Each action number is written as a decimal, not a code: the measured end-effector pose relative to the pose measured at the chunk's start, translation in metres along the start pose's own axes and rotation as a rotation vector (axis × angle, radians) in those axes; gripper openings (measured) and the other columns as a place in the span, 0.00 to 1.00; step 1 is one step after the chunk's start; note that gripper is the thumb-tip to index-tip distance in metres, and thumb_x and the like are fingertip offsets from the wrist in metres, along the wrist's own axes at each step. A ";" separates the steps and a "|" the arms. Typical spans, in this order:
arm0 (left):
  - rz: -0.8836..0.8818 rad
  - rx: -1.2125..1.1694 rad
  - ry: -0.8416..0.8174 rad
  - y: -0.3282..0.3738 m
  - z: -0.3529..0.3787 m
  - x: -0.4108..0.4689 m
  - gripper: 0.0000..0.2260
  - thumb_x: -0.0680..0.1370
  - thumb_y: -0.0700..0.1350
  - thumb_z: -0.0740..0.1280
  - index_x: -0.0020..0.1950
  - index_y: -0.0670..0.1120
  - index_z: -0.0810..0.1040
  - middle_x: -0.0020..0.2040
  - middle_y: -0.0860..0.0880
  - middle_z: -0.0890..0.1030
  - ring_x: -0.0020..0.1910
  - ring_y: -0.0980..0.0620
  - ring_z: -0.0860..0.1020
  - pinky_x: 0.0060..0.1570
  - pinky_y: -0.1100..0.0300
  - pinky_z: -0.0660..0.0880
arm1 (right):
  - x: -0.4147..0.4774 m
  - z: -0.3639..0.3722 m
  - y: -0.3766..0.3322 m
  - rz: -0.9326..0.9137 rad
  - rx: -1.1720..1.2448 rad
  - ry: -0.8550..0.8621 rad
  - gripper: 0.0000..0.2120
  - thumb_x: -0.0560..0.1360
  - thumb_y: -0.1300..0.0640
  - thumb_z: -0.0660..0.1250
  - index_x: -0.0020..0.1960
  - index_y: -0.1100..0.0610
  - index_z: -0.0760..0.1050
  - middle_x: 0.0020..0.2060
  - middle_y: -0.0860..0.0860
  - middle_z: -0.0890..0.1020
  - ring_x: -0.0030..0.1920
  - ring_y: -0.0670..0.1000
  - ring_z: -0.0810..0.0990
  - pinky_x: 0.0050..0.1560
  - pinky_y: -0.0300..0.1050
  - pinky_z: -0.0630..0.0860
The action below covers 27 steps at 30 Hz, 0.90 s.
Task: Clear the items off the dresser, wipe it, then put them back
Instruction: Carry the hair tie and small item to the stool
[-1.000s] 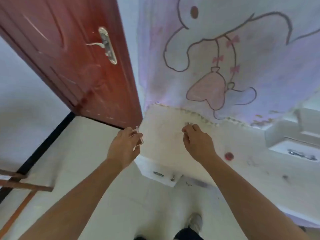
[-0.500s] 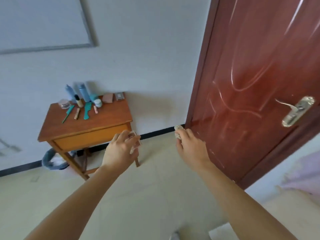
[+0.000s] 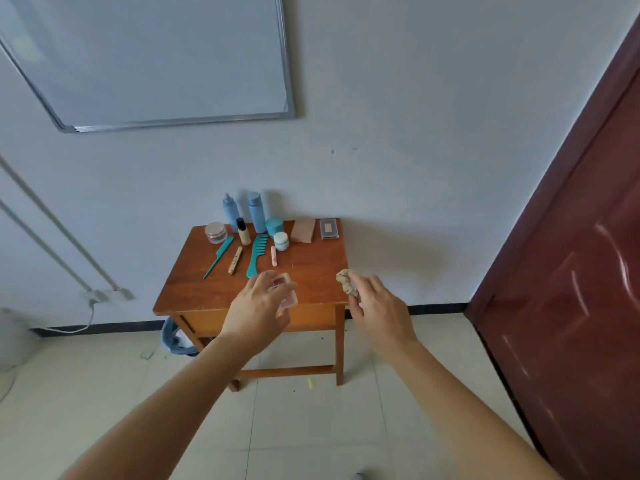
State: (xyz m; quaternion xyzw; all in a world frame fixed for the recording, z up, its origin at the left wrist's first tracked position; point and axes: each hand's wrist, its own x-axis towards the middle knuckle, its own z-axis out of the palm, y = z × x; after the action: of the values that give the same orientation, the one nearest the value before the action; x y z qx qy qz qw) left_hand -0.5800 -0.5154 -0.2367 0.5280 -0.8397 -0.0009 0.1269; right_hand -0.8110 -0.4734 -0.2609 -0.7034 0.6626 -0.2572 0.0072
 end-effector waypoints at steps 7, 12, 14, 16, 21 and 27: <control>-0.069 0.028 -0.115 -0.081 0.019 0.073 0.27 0.70 0.51 0.75 0.66 0.61 0.70 0.68 0.53 0.68 0.66 0.49 0.69 0.52 0.57 0.78 | 0.125 0.043 0.001 0.012 -0.021 -0.068 0.14 0.79 0.56 0.65 0.64 0.54 0.77 0.54 0.50 0.77 0.45 0.50 0.80 0.41 0.41 0.75; -0.143 0.036 -0.161 -0.161 0.039 0.116 0.32 0.70 0.51 0.75 0.70 0.61 0.63 0.69 0.54 0.69 0.67 0.50 0.69 0.50 0.58 0.79 | 0.188 0.101 -0.027 -0.024 -0.045 -0.094 0.13 0.78 0.56 0.67 0.61 0.53 0.78 0.51 0.49 0.77 0.42 0.48 0.79 0.37 0.35 0.69; -0.155 0.056 -0.191 -0.198 0.048 0.137 0.32 0.71 0.51 0.74 0.71 0.60 0.62 0.70 0.54 0.68 0.68 0.50 0.68 0.55 0.56 0.78 | 0.213 0.127 -0.040 -0.009 -0.062 -0.108 0.13 0.78 0.54 0.66 0.62 0.52 0.77 0.52 0.48 0.76 0.44 0.46 0.79 0.37 0.34 0.70; -0.138 0.069 -0.218 -0.235 0.059 0.159 0.31 0.72 0.53 0.73 0.72 0.58 0.63 0.70 0.53 0.69 0.68 0.50 0.69 0.58 0.55 0.76 | 0.235 0.153 -0.051 0.016 -0.067 -0.120 0.14 0.78 0.53 0.66 0.63 0.51 0.77 0.54 0.47 0.76 0.44 0.45 0.79 0.39 0.33 0.72; -0.116 0.068 -0.339 -0.318 0.086 0.199 0.31 0.72 0.51 0.74 0.71 0.54 0.64 0.71 0.51 0.69 0.67 0.49 0.70 0.59 0.54 0.76 | 0.269 0.211 -0.085 0.188 -0.050 -0.213 0.16 0.77 0.51 0.68 0.65 0.48 0.75 0.58 0.46 0.76 0.47 0.45 0.81 0.43 0.32 0.75; -0.111 0.090 -0.451 -0.386 0.133 0.222 0.29 0.72 0.52 0.74 0.69 0.53 0.64 0.70 0.49 0.69 0.65 0.47 0.71 0.58 0.53 0.76 | 0.279 0.271 -0.119 0.280 -0.073 -0.370 0.16 0.76 0.50 0.70 0.64 0.48 0.75 0.53 0.46 0.77 0.43 0.43 0.77 0.39 0.28 0.68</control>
State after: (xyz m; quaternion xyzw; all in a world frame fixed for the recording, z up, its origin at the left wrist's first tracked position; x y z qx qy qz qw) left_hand -0.3571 -0.9011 -0.3709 0.5651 -0.8156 -0.0883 -0.0878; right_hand -0.6025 -0.8100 -0.3561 -0.6396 0.7499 -0.0964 0.1386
